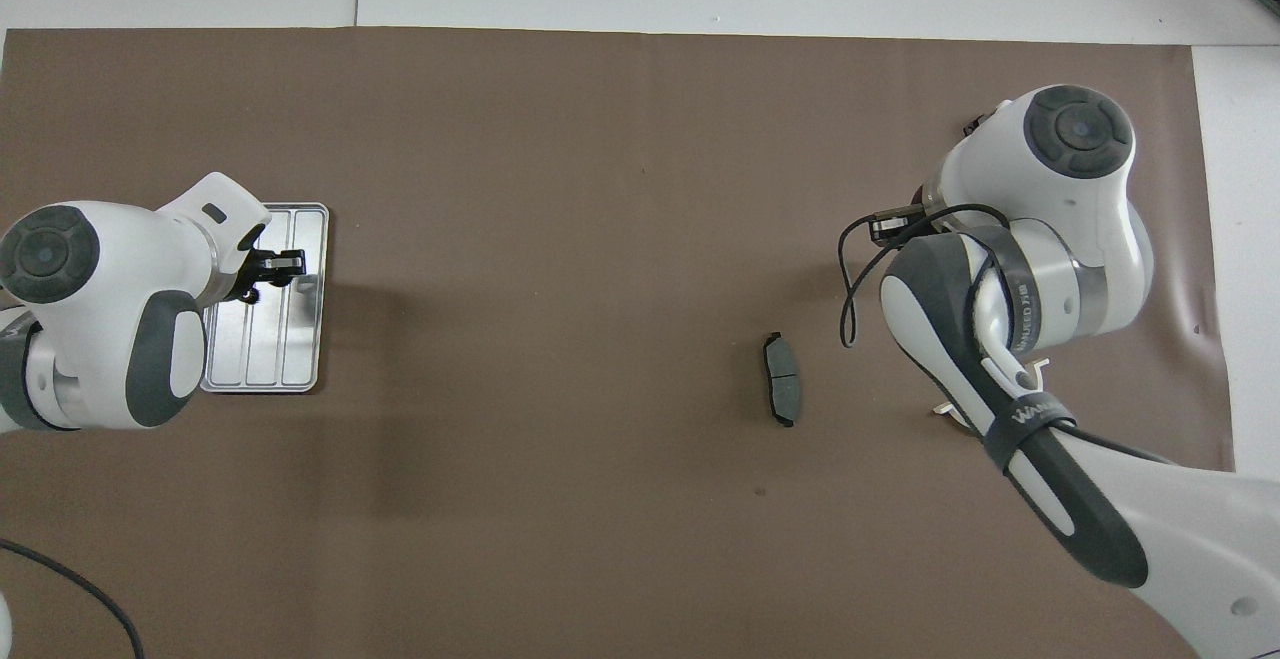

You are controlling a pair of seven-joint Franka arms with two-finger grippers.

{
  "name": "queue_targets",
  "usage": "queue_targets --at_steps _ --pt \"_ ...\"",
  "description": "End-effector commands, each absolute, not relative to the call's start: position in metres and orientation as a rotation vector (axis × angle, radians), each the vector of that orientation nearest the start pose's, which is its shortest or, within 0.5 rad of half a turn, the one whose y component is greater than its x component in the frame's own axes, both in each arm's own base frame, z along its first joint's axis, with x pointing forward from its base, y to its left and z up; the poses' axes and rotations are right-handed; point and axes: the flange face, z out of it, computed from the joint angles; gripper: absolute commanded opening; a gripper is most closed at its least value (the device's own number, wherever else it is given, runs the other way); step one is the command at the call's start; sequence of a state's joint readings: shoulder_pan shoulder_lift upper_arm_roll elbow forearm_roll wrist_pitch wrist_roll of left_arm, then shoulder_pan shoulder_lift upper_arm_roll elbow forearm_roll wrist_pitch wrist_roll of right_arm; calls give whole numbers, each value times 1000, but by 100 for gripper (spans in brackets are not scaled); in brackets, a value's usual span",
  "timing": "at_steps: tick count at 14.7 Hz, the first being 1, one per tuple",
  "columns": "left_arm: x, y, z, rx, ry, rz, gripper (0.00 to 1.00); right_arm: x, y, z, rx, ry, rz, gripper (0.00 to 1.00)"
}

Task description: Place bearing gear from tray to pile

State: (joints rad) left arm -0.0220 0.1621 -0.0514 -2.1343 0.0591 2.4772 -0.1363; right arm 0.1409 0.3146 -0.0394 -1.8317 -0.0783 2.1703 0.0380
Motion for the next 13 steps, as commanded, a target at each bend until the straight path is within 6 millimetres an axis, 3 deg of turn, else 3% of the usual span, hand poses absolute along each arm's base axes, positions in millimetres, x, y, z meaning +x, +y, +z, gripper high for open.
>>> queue_targets --at_steps 1,3,5,9,10,11,12,13 --pt "570 -102 366 -3141 -75 -290 0 612 31 349 -3194 -238 -98 0" --pt "560 -146 364 -3155 -105 -289 0 607 16 337 -3192 -222 -114 0" --pt "548 -188 364 -3161 -146 -296 0 589 9 320 -3188 -199 -84 0" --pt "519 -275 351 -3146 -173 -356 0 595 -3 304 -3184 -167 -178 0" --pt "514 -297 348 -3145 -174 -369 0 596 -8 298 -3184 -168 -190 5" --pt "509 -318 343 -3144 -195 -370 0 597 -16 296 -3185 -157 -189 31" --pt "506 -340 340 -3146 -191 -382 0 598 -15 297 -3185 -157 -194 90" --pt "505 -356 338 -3149 -196 -391 0 600 -16 300 -3185 -156 -194 100"
